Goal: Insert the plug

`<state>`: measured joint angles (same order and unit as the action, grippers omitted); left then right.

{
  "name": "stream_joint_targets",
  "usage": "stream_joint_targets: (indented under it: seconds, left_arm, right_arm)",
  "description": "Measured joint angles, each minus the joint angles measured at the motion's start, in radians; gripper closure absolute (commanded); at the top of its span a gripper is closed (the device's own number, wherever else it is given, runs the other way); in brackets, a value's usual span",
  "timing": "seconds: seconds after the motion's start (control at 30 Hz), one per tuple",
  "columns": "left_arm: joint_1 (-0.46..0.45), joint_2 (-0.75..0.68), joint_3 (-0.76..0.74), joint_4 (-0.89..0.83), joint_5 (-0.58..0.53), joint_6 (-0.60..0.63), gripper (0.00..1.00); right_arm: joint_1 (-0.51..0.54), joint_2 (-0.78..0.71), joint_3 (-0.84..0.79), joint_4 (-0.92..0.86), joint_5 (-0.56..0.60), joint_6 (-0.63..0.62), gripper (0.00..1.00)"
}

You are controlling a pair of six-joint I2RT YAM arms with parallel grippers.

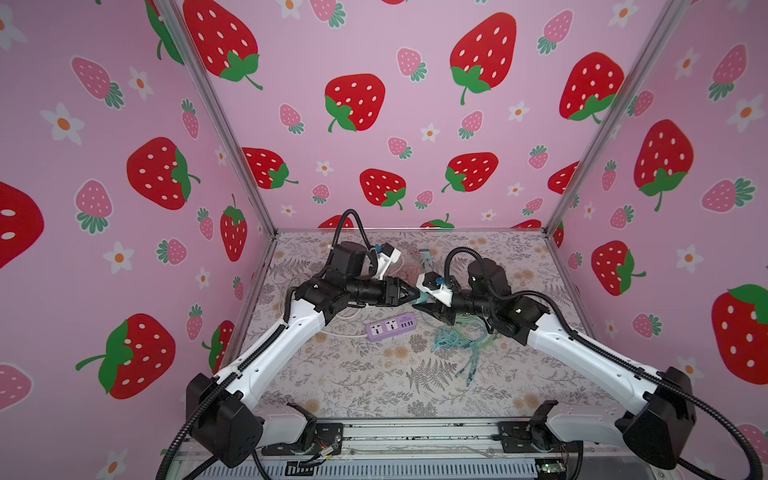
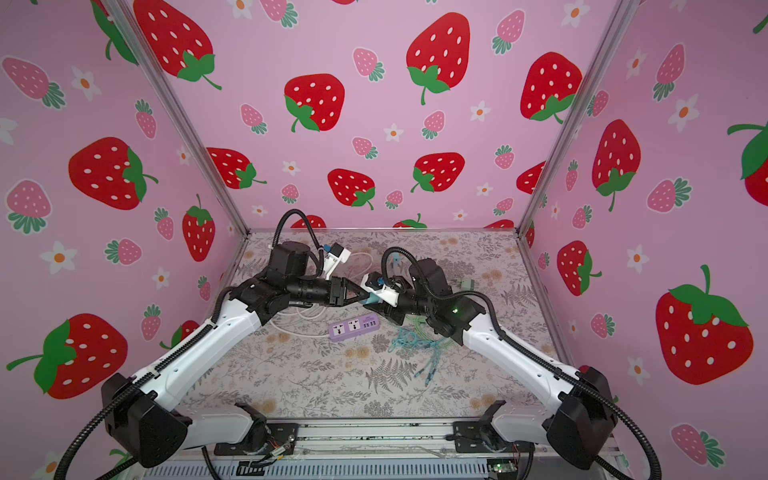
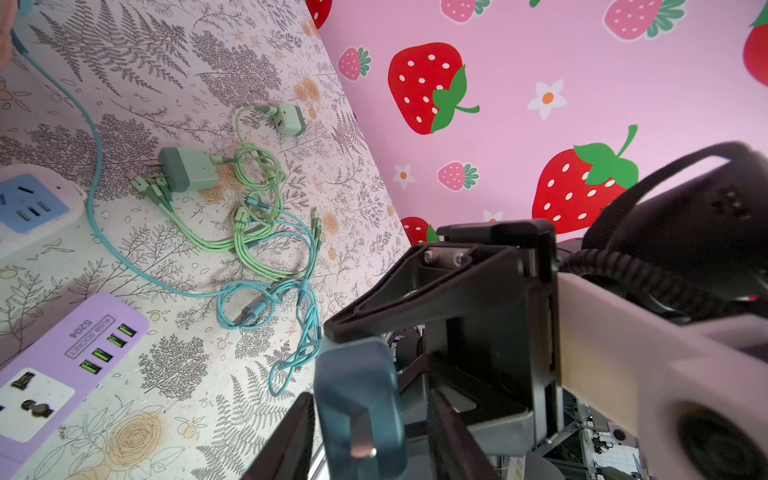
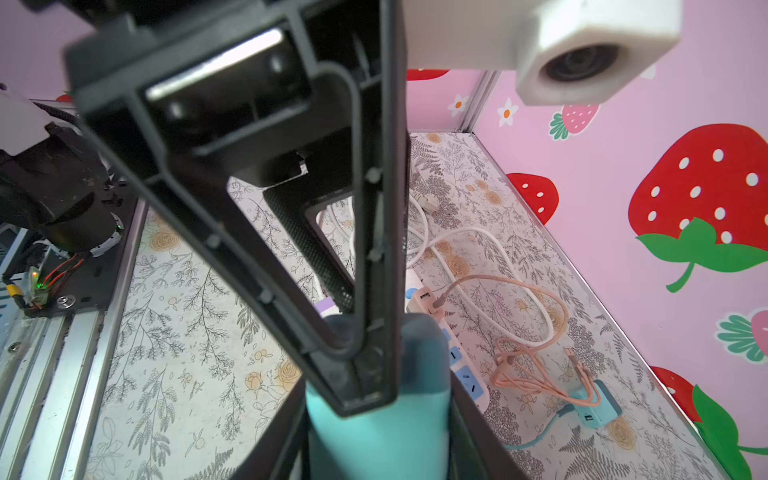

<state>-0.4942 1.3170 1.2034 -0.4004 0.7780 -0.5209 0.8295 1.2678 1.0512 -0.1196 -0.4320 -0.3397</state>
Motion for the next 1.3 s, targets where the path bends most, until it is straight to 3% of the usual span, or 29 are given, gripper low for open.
stream_joint_targets:
  seconds: [0.47, 0.63, 0.73, 0.8, 1.0, 1.13, 1.3]
  left_arm:
    - [-0.001, 0.012, 0.005, -0.026, -0.006, -0.009, 0.73]
    - [-0.003, 0.019, 0.007, -0.026, -0.008, -0.011, 0.8]
    - [-0.003, 0.019, 0.007, -0.023, -0.013, -0.013, 0.9]
    - [-0.005, 0.019, 0.007, -0.018, -0.019, -0.014, 0.99]
    - [-0.01, 0.019, 0.007, 0.004, -0.035, -0.022, 1.0]
    - [-0.01, 0.019, 0.007, 0.036, -0.058, -0.034, 1.0]
    - [-0.01, 0.019, -0.007, 0.121, -0.099, -0.072, 1.0]
  right_arm:
    - [0.006, 0.001, 0.0, -0.003, 0.034, -0.036, 0.73]
    - [0.008, 0.001, 0.0, -0.01, 0.047, -0.043, 0.63]
    - [0.01, 0.0, 0.0, -0.01, 0.059, -0.033, 0.52]
    - [0.01, -0.004, 0.0, -0.011, 0.073, -0.01, 0.45]
    - [0.012, -0.092, -0.006, -0.015, 0.143, 0.082, 0.23]
    - [0.013, -0.173, -0.017, -0.015, 0.187, 0.152, 0.22]
    - [0.013, -0.243, -0.069, 0.032, 0.209, 0.345, 0.28]
